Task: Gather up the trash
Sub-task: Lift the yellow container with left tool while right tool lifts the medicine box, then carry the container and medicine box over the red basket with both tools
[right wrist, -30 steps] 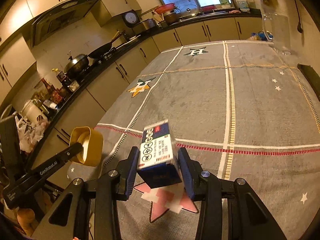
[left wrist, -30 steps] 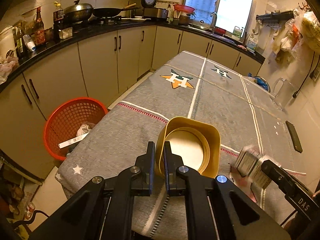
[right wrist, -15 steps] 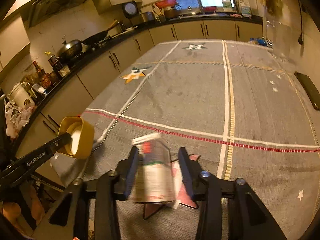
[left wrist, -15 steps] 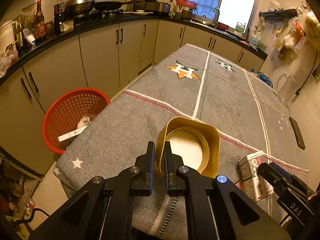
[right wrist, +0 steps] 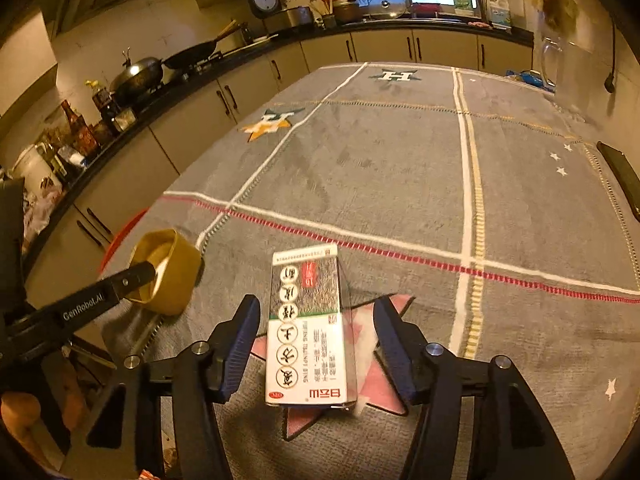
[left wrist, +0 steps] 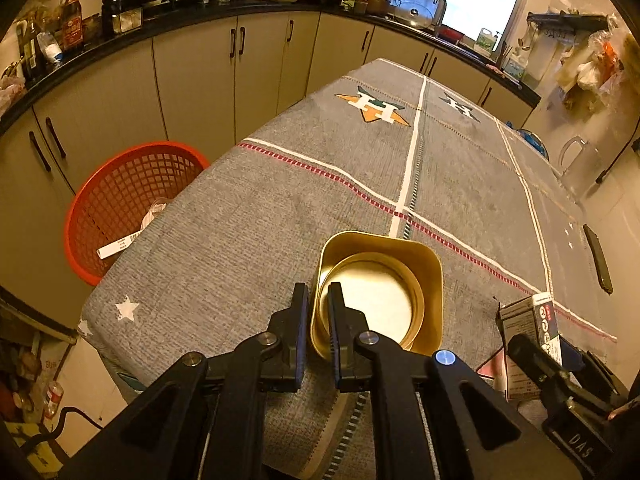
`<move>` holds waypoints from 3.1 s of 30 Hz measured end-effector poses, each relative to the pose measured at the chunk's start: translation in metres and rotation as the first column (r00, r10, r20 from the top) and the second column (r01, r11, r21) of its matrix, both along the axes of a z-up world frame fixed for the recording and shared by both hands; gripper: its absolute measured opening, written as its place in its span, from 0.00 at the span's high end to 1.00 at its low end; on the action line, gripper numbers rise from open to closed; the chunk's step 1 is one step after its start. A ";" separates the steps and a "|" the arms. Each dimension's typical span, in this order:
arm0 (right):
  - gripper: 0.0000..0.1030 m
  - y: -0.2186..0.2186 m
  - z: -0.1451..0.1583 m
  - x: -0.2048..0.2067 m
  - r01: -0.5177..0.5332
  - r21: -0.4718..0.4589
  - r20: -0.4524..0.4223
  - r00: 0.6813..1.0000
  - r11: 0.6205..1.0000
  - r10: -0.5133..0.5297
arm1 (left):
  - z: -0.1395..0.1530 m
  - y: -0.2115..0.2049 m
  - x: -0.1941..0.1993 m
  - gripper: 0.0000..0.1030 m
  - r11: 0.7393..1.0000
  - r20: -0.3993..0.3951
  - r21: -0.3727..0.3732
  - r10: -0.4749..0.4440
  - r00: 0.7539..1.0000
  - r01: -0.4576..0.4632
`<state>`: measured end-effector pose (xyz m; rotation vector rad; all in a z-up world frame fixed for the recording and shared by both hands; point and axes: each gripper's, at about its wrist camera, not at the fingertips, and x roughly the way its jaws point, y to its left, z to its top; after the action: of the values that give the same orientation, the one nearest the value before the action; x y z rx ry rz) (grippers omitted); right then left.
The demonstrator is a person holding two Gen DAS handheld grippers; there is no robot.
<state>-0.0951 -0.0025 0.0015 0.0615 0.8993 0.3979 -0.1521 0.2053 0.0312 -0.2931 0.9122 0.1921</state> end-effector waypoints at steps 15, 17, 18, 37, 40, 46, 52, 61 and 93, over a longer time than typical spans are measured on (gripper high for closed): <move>0.64 0.007 0.017 -0.017 -0.033 0.006 0.081 0.996 0.999 0.032 | 0.025 -0.005 -0.018 0.93 0.998 0.091 0.061 -0.011 0.996 0.006; 0.64 0.008 0.019 -0.019 -0.036 0.008 0.084 0.996 0.999 0.035 | 0.029 -0.005 -0.021 0.93 0.997 0.105 0.071 -0.009 0.994 0.002; 0.64 0.008 0.020 -0.021 -0.037 0.009 0.086 0.996 0.999 0.037 | 0.031 -0.005 -0.022 0.93 0.997 0.110 0.074 -0.008 0.994 0.000; 0.64 0.018 0.038 -0.043 -0.073 0.032 0.129 0.989 0.997 0.069 | 0.049 0.011 -0.048 0.94 0.998 0.169 0.062 0.021 0.985 -0.032; 0.64 0.019 0.041 -0.047 -0.083 0.034 0.138 0.987 0.996 0.077 | 0.049 0.015 -0.053 0.94 0.997 0.168 0.063 0.030 0.985 -0.041; 0.63 0.023 0.030 -0.044 -0.101 0.071 0.091 0.991 0.992 0.095 | 0.026 0.020 -0.040 0.42 0.999 0.103 0.044 -0.009 0.995 0.005; 0.63 0.027 0.023 -0.037 -0.112 0.060 0.078 0.991 0.992 0.107 | 0.003 0.023 -0.008 0.46 0.999 0.062 -0.017 -0.048 0.997 0.049; 0.63 0.025 0.014 -0.019 -0.103 0.062 0.055 0.993 0.993 0.100 | 0.000 0.001 0.005 0.91 0.990 0.080 -0.044 -0.130 0.988 0.134; 0.63 0.143 0.042 0.006 -0.355 0.000 0.063 0.933 0.935 0.354 | 0.039 0.131 -0.040 0.91 0.975 0.114 0.161 0.136 0.984 -0.153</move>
<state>-0.0886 0.1405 0.0434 -0.1048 0.8464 0.7390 -0.1918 0.3361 0.0700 -0.2091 0.7683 0.3841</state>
